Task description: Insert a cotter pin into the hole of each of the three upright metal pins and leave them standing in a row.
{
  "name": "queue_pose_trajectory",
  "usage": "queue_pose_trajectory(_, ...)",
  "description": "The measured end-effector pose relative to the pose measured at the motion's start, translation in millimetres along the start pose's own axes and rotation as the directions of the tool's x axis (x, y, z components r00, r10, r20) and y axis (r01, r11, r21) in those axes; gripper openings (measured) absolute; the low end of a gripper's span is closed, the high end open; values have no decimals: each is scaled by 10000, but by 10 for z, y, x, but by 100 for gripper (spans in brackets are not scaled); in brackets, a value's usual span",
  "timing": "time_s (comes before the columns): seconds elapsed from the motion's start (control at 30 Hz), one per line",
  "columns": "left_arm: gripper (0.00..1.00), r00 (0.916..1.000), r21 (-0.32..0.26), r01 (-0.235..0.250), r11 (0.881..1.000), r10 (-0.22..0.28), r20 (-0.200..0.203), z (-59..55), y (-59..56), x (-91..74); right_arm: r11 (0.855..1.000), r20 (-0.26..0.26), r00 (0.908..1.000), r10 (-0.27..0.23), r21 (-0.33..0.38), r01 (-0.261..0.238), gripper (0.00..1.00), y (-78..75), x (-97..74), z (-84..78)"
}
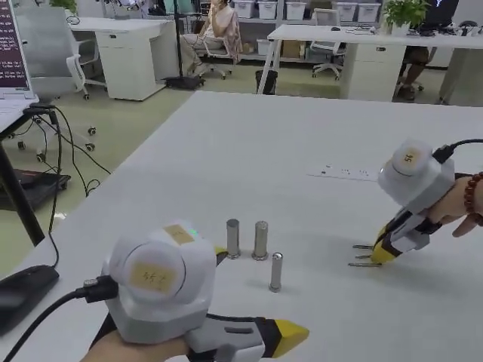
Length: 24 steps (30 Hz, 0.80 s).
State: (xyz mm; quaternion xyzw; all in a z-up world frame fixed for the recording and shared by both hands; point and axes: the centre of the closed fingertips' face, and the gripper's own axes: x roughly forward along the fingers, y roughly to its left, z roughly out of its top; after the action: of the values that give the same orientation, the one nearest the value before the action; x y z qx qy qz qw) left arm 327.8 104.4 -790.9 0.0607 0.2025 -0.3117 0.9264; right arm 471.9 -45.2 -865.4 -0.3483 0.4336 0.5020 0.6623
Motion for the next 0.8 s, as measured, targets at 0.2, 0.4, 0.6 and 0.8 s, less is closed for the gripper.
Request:
queue_pose_trajectory(0.2,84,10000,-49,36,10000,-36,-6,3,-4,15,9951,-541,9980,-319,-948,267,5,-26,2,-22)
queue_pose_trajectory(0.4,83,10000,-64,62,10000,-62,-32,-2,-8,24,9890,-668,9971,-356,-1458,256,3,13,16,-14)
queue_pose_trajectory(0.6,82,10000,-78,44,10000,-45,-77,-10,2,18,9783,-744,9956,-574,-2031,412,2,13,4,-16)
queue_pose_trajectory(0.8,81,9999,-67,30,10000,-31,-99,-12,5,16,9772,-600,9961,-649,-2060,513,1,27,-60,-17)
